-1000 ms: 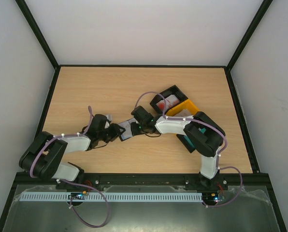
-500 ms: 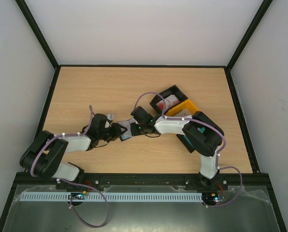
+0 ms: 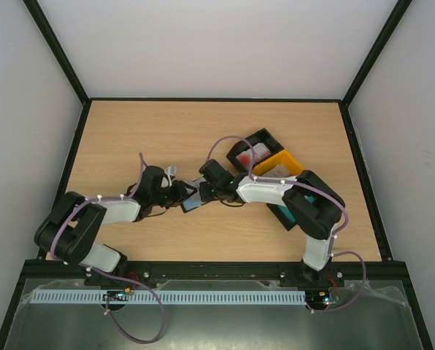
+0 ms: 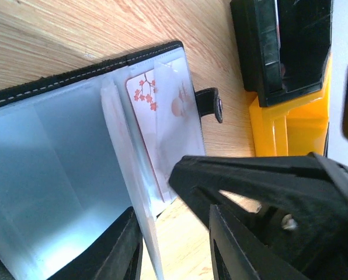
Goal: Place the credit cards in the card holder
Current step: Adjust the credit card in the card holder, then turn over the card slot in the card holder.
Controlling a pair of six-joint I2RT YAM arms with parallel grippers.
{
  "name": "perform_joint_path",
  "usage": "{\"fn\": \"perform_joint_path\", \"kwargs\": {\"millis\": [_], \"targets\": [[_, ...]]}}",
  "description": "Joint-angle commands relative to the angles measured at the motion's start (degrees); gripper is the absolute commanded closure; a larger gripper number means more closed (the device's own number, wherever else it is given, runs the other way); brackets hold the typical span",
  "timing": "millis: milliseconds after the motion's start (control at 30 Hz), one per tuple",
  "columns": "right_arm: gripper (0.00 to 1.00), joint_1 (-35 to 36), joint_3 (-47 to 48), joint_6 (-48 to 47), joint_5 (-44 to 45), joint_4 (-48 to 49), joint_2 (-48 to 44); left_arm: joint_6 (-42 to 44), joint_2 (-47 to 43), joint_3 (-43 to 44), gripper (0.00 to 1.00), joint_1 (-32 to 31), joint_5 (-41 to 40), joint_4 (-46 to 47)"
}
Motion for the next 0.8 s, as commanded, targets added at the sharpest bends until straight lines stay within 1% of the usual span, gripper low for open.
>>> {"fn": "perform_joint_path", "kwargs": {"millis": [0,167,333,433,600,700,767], "targets": [[0.93,-0.2,-0.8,1.4,5.9,-0.3,-3.1,0.9,1.3,1.4,0.66,-0.2,1.5,1.4],[0.92,-0.6,-1.8,3.0,9.9,-0.2,-6.3,0.8,2.5,3.3,0.65,-0.6,2.0,1.6],[0.91,-2.0,-3.3,4.1,17.0,-2.2,-12.8,0.8,5.0,6.4,0.61,-2.0,2.3,1.7],[0.87,-3.9,-3.6,2.3,19.7,-5.5,-17.1,1.0,7.7,8.9,0.58,-2.8,2.5,1.6],[0.76,-8.2,-3.3,-2.7,20.5,-12.3,-23.4,2.4,13.4,13.9,0.47,-4.2,2.4,1.1],[0.69,-11.7,-3.5,-4.4,18.9,-15.7,-26.1,6.7,15.4,18.2,0.42,-5.6,-0.3,-4.0],[0.65,-13.9,-3.9,-5.6,17.0,-17.3,-27.8,9.4,15.5,20.0,0.36,-6.7,-3.4,-8.1]]}}
